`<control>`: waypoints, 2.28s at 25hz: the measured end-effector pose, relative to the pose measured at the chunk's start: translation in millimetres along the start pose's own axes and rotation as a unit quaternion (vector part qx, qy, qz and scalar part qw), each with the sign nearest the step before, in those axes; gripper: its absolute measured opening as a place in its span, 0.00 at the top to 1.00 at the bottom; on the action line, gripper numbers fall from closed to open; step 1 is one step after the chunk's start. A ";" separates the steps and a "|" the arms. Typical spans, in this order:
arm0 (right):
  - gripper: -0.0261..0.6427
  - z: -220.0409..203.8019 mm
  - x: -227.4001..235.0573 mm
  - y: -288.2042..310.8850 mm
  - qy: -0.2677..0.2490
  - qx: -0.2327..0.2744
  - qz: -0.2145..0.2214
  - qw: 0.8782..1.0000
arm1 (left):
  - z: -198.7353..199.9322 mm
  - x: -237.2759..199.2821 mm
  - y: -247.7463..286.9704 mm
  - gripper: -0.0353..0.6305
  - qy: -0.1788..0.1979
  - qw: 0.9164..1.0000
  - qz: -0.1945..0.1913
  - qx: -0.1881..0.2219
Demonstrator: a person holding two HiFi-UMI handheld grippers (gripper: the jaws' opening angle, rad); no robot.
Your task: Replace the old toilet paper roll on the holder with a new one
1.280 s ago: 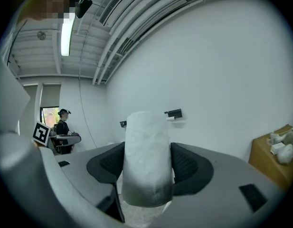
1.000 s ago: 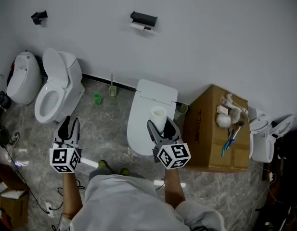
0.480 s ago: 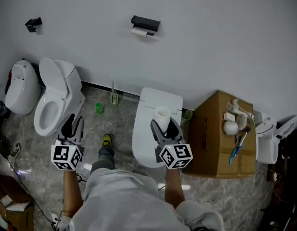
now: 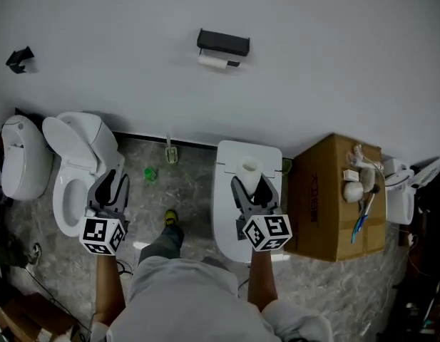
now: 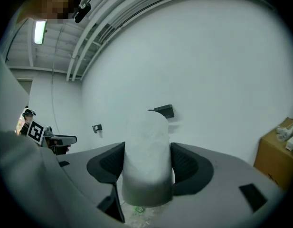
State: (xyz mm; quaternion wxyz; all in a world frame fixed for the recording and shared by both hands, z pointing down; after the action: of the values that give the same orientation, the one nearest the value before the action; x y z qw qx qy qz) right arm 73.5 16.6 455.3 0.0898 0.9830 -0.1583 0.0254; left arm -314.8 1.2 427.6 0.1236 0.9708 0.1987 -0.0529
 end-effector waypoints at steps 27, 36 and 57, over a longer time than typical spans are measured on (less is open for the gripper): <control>0.52 51.8 10.1 128.5 -0.024 -0.023 -0.129 0.991 | 68.5 -87.1 217.5 0.74 0.025 0.987 -0.159 -0.005; 0.52 57.5 48.4 138.3 -0.019 -0.012 -0.129 0.991 | 78.0 -59.0 256.6 0.74 0.035 0.985 -0.167 -0.004; 0.52 58.8 157.8 174.5 -0.009 0.009 -0.085 0.996 | 96.7 22.7 347.1 0.74 0.181 0.974 -0.133 -0.006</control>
State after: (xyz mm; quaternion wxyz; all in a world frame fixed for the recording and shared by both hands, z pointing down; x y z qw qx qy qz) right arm 169.3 -205.5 439.3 0.0811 0.9939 -0.0746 0.0103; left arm -160.8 -324.6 406.9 0.0833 0.9282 0.3459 0.1090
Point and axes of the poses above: the fingertips, and each gripper's own axes: y forward along the fingers, x to its right, z out of its top, the point moved 10 cm from there along -y, backward along the fingers, and after that the axes turned 10 degrees about -y, right-handed, at the moved point
